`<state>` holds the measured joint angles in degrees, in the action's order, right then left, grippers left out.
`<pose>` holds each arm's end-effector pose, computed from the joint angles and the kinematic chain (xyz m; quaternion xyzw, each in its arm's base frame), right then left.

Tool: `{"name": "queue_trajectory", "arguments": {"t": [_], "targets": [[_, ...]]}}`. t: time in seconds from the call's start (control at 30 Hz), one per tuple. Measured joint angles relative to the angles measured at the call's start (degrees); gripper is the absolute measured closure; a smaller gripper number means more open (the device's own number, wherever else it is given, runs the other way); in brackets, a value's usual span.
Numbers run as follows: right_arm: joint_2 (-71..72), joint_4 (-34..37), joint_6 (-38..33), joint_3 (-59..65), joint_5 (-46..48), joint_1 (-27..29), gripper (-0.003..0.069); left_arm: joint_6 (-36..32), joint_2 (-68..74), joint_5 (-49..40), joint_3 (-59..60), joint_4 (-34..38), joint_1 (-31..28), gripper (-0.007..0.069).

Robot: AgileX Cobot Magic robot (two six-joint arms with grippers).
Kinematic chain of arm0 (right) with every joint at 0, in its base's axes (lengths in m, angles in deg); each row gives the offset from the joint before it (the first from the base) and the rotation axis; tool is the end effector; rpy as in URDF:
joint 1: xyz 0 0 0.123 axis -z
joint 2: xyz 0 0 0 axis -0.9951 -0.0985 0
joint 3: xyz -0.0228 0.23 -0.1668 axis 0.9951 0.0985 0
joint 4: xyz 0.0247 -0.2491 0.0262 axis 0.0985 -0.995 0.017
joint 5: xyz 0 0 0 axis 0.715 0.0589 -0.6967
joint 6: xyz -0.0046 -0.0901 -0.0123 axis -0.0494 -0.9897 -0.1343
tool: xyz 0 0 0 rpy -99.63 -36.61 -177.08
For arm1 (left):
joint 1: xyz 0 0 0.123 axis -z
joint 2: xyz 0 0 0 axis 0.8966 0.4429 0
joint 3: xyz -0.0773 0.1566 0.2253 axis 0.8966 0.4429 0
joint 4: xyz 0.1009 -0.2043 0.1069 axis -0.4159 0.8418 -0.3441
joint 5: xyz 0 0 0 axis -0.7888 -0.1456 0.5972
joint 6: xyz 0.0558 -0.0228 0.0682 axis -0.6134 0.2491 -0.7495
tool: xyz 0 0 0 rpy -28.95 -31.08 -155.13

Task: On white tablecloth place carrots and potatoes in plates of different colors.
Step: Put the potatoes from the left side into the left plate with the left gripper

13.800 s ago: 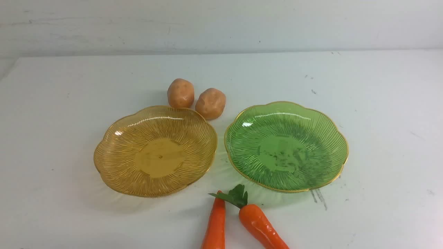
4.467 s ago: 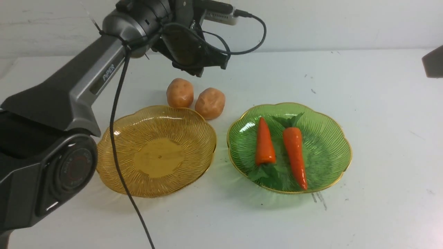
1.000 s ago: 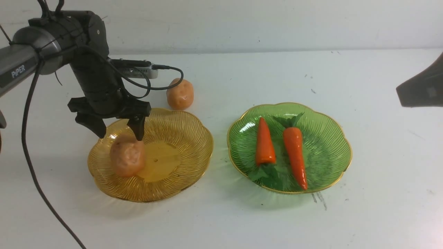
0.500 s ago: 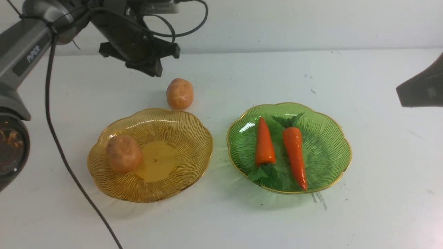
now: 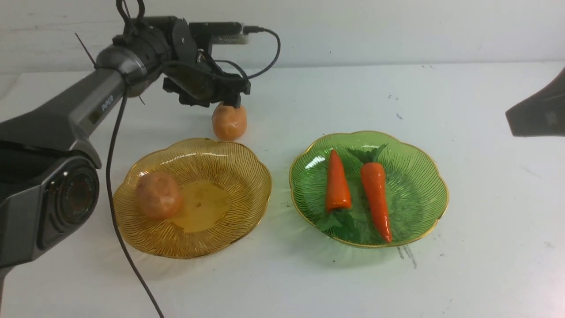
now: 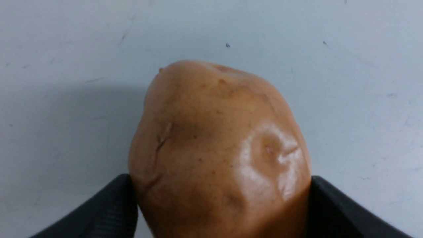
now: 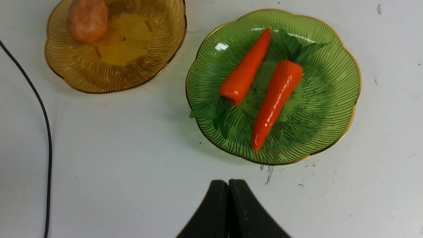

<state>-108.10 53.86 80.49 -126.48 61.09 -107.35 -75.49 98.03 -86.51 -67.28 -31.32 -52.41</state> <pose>0.1744 0.0900 0.4258 -0.2056 0.9248 0.1397 0.2881 0.5398 -0.1169 0.1673 0.0480 0.9465 -0.0964 0.3044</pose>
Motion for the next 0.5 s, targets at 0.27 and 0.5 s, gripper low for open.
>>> {"name": "queue_trajectory", "arguments": {"t": [0.27, 0.5], "targets": [[0.0, 0.0, 0.0, 0.0, 0.0, 0.0, 0.0674, -0.2, -7.0, -5.6, 0.1, 0.1, 0.0, 0.0217], [0.0, 0.0, 0.0, 0.0, 0.0, 0.0, 0.0674, -5.6, -23.3, -25.6, -0.4, 0.1, 0.0, 0.0218]]}}
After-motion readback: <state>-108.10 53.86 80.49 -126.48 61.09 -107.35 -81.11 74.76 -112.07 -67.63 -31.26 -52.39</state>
